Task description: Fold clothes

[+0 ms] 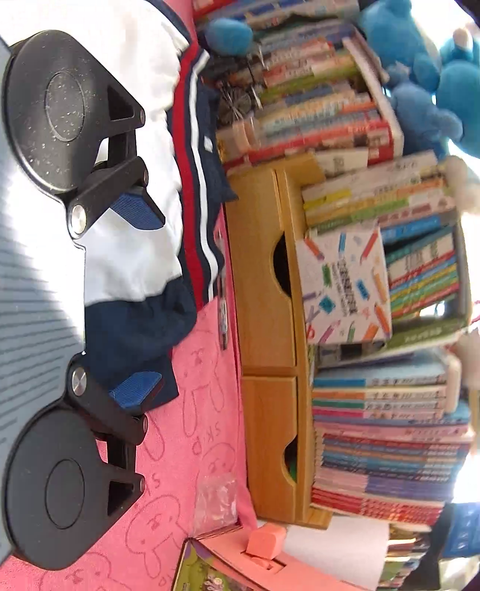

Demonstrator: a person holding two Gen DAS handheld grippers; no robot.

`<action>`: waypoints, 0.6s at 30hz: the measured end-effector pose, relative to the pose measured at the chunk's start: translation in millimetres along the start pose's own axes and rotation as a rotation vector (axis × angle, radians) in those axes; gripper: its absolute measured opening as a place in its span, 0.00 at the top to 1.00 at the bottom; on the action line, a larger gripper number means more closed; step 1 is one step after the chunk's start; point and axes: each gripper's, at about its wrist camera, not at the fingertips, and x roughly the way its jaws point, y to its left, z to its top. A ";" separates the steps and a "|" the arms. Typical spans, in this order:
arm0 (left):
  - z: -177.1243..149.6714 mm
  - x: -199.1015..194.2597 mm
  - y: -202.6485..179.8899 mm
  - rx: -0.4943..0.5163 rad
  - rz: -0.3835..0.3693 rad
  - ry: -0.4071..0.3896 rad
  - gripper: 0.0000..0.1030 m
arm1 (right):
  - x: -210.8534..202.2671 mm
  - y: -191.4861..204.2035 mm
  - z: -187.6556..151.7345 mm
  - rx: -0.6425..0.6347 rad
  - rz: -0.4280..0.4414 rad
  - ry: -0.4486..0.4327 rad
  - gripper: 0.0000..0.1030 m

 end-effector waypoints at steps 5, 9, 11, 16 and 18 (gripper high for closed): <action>-0.7 1.8 -4.8 0.028 0.024 0.011 0.00 | -44.3 68.0 -20.5 -0.148 0.158 -0.037 0.19; -1.0 2.0 -5.7 0.030 0.029 0.012 0.00 | -58.9 141.7 -44.0 -0.280 0.314 0.007 0.28; -0.6 2.3 -6.1 0.032 0.032 0.013 0.00 | -58.5 163.7 -54.0 -0.351 0.299 0.034 0.38; -0.4 2.7 -5.5 0.032 0.033 0.014 0.00 | -56.8 119.7 -73.1 -0.423 0.119 0.060 0.51; -0.1 2.8 -5.4 0.033 0.034 0.015 0.00 | -52.9 71.1 -77.2 -0.416 -0.060 0.090 0.58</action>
